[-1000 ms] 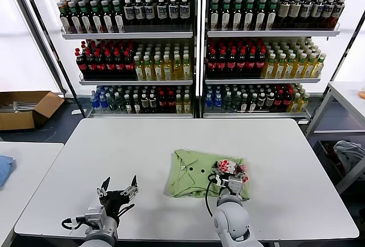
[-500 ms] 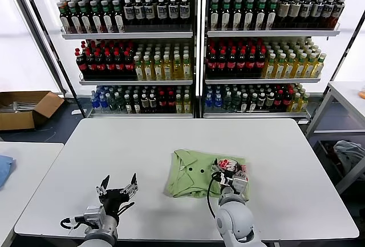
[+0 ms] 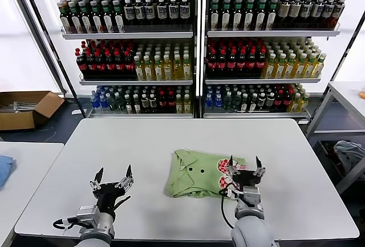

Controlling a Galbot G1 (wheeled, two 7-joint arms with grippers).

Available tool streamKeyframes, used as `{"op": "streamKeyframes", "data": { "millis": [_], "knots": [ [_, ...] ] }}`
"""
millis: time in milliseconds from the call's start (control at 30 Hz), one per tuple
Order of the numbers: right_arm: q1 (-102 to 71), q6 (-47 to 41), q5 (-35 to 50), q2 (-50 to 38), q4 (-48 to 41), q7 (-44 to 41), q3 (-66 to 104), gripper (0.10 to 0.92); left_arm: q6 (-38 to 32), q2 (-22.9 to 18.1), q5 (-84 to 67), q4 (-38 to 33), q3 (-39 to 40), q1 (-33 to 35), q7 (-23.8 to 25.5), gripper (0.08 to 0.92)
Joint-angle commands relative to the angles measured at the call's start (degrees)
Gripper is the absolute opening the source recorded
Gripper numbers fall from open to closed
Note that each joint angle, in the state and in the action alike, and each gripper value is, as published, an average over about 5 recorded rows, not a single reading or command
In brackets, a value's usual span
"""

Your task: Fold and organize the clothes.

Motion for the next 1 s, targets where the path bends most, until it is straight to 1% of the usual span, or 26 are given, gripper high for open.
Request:
{"op": "streamKeyframes", "data": {
  "millis": [33, 200, 500, 700, 867, 1000],
  "knots": [
    [-11.84, 2.48, -4.51, -6.76, 6.59, -3.11, 9.18, 0.823, -7.65, -0.42, 4.47, 1.69, -0.22, -0.45, 2.68, 0.823],
    [-12.27, 2.32, -1.67, -4.64, 7.08, -2.37, 9.78, 0.823, -7.57, -0.66, 4.5, 3.78, 0.47, -1.77, 1.81, 0.823],
    [-12.07, 2.47, -1.97, -3.29, 8.1, -2.19, 7.05, 0.823, -7.57, -0.16, 4.39, 4.02, -0.55, -1.57, 1.66, 0.823],
    [-12.64, 2.42, -1.48, -3.38, 9.23, -1.92, 6.35, 0.823, -8.42, -0.81, 3.41, 3.74, -1.54, -1.64, 1.65, 0.823],
    [-13.26, 2.03, -1.32, -3.18, 10.14, -1.8, 6.28, 0.823, -9.86, -1.27, 3.39, 3.16, -2.53, -0.89, 3.39, 0.823],
    [-13.64, 1.89, -1.33, -3.17, 10.28, -1.7, 6.42, 0.823, -9.47, -1.33, 4.19, 2.76, -2.76, -0.47, 4.01, 0.823]
  ]
}}
